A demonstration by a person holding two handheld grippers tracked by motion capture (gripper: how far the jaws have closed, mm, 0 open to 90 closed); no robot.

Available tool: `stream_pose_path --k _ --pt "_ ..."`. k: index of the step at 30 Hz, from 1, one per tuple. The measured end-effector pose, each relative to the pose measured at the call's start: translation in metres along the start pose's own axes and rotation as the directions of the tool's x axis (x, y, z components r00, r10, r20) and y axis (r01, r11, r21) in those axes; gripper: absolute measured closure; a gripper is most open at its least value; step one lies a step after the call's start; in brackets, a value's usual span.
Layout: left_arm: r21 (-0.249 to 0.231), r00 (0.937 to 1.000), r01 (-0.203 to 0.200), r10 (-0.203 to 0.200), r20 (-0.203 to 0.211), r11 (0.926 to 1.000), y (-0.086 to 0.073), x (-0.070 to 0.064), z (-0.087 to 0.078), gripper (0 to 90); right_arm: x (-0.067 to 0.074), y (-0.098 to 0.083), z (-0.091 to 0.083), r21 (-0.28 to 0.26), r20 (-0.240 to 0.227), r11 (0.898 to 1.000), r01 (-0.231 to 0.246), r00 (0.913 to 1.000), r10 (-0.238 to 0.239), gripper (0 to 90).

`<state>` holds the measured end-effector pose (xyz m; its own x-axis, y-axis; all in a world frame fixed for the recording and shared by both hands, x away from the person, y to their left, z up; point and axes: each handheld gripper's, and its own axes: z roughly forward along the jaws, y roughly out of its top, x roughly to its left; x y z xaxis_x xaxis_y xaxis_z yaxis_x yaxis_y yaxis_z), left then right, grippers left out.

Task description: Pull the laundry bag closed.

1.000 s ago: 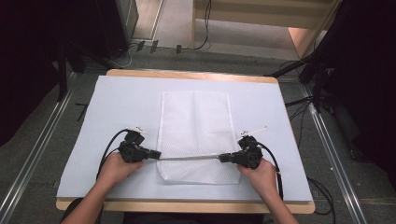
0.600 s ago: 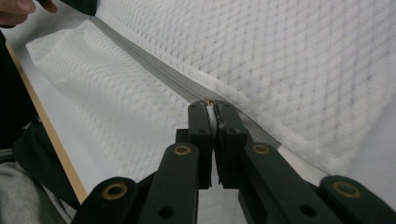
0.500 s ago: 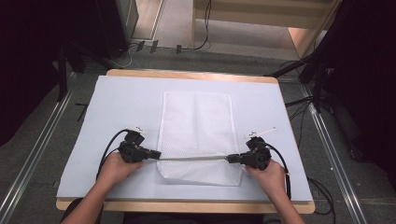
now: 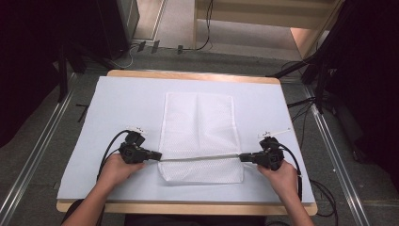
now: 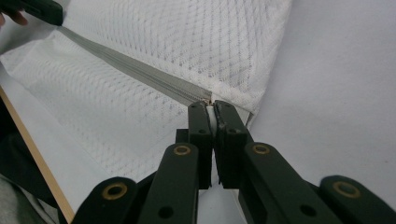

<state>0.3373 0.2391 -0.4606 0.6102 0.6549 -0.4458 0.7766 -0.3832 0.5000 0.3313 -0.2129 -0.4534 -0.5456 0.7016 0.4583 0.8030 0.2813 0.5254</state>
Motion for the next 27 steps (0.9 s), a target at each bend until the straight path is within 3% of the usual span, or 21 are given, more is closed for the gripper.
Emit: stream_pose_path --k 5,6,9,12,15,18,27 --pt "0.005 0.9999 -0.010 0.010 -0.004 0.9999 0.001 -0.001 0.000 90.0 -0.003 0.000 0.002 -0.008 -0.008 1.000 0.006 0.9999 -0.006 88.1" --pt "0.002 0.9987 -0.049 0.049 -0.014 0.9988 0.001 -0.002 0.000 90.0 -0.003 0.000 0.002 -0.014 -0.009 1.000 0.020 0.9998 -0.020 88.0" --pt "0.008 0.9973 -0.069 0.069 -0.025 0.9976 0.002 -0.005 -0.001 87.6 -0.001 0.000 0.002 -0.019 -0.008 0.999 0.048 0.9988 -0.048 87.0" --pt "0.000 0.9979 -0.064 0.064 -0.013 0.9980 0.003 -0.006 -0.002 81.8 0.000 0.000 0.002 -0.020 -0.002 0.998 0.062 0.9981 -0.062 82.7" --pt "-0.013 0.9981 -0.061 0.061 -0.010 0.9980 0.003 -0.009 -0.005 78.4 0.005 0.001 0.001 -0.040 0.010 0.993 0.114 0.9935 -0.114 72.1" --pt "-0.029 0.9981 -0.060 0.059 -0.016 0.9978 0.003 -0.009 -0.009 75.1 0.008 0.000 0.000 -0.051 0.020 0.990 0.129 0.9916 -0.128 66.0" --pt "-0.038 0.9971 -0.059 0.057 -0.051 0.9976 0.002 -0.006 -0.020 64.5 -0.002 -0.003 -0.016 -0.125 0.052 0.981 0.146 0.9887 -0.140 60.6"
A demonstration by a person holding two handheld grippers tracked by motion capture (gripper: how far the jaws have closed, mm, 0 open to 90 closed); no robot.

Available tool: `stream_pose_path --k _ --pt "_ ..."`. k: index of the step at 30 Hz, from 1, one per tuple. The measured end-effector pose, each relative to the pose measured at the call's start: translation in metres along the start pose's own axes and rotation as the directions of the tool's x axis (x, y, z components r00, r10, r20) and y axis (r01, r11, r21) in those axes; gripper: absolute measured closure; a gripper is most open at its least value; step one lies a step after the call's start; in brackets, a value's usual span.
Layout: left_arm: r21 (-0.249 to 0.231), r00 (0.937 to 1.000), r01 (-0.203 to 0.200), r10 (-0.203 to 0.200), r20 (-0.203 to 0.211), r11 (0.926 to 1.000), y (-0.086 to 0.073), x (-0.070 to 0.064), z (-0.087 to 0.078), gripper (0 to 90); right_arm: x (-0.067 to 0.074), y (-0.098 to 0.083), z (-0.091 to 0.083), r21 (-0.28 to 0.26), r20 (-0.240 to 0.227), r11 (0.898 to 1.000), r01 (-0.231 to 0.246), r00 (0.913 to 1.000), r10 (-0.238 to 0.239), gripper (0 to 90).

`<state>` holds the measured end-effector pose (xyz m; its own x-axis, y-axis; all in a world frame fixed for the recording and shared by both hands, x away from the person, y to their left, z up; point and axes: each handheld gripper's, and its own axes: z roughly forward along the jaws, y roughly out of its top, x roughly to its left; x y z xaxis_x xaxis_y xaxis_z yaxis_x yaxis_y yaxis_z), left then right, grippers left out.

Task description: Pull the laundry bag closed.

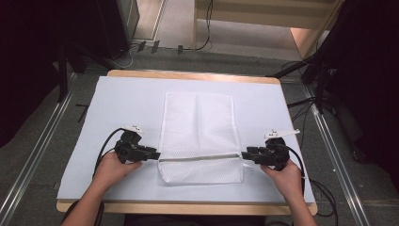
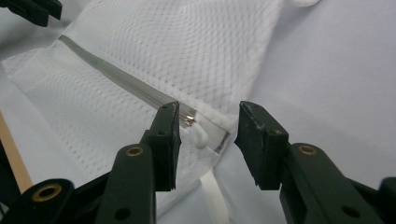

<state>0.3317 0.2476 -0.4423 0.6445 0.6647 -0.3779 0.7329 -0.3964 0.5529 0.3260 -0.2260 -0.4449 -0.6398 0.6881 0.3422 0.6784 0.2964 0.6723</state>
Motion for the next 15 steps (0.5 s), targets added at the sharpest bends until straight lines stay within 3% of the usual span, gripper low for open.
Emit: stream_pose_path --k 6,8,15 --pt "-0.026 0.9990 0.020 -0.021 -0.039 0.9995 -0.001 0.006 -0.007 53.3 -0.011 -0.004 -0.010 -0.037 0.037 0.999 0.002 0.9993 -0.001 57.6" --pt "-0.032 0.9983 0.028 -0.030 -0.050 0.9991 -0.001 0.008 -0.008 49.1 -0.015 -0.008 -0.013 -0.076 0.065 0.997 0.025 0.9977 -0.020 55.6" --pt "-0.052 0.9961 0.016 -0.020 -0.085 0.9985 -0.001 0.010 -0.008 41.3 -0.028 -0.013 -0.017 -0.092 0.124 0.996 0.001 0.9923 0.011 47.0"
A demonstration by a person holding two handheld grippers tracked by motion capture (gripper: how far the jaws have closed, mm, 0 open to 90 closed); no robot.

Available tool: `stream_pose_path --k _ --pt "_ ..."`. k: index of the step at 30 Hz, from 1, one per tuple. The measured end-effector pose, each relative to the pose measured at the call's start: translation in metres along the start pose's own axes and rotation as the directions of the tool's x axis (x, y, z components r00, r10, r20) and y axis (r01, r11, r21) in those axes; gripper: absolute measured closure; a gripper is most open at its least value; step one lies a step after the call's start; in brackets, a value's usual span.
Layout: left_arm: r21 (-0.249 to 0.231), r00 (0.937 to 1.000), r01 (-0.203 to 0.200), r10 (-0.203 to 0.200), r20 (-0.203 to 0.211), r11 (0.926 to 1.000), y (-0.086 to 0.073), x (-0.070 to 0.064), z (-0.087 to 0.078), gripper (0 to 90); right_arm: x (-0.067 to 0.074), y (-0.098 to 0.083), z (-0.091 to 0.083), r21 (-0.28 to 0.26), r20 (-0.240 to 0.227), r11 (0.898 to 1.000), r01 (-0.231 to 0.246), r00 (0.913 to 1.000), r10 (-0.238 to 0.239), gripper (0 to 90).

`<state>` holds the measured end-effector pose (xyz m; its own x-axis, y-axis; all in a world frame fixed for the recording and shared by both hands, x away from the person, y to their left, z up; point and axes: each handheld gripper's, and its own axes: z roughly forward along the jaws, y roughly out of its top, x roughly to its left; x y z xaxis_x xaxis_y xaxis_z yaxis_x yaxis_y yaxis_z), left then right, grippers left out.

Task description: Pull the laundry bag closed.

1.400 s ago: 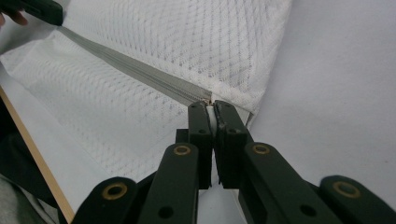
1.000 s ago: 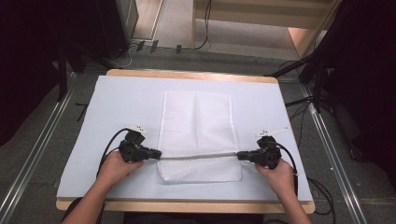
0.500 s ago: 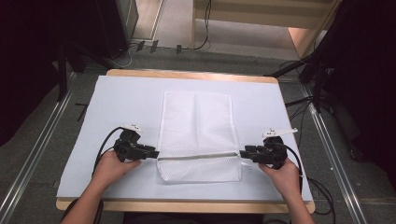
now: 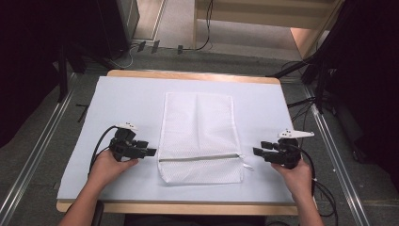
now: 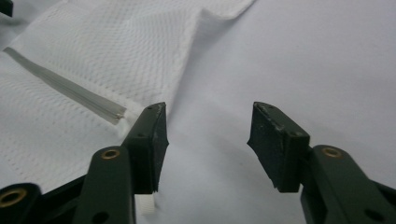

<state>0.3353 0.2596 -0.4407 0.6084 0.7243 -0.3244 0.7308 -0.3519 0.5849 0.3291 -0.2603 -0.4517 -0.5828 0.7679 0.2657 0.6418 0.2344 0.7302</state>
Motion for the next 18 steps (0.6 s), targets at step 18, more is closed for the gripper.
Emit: stream_pose_path --k 18 --pt "-0.020 0.9989 0.047 -0.047 -0.002 0.9987 -0.0003 0.0092 -0.0023 36.5 -0.0096 -0.0073 0.0041 0.009 0.068 1.000 -0.023 0.9975 0.022 38.1"
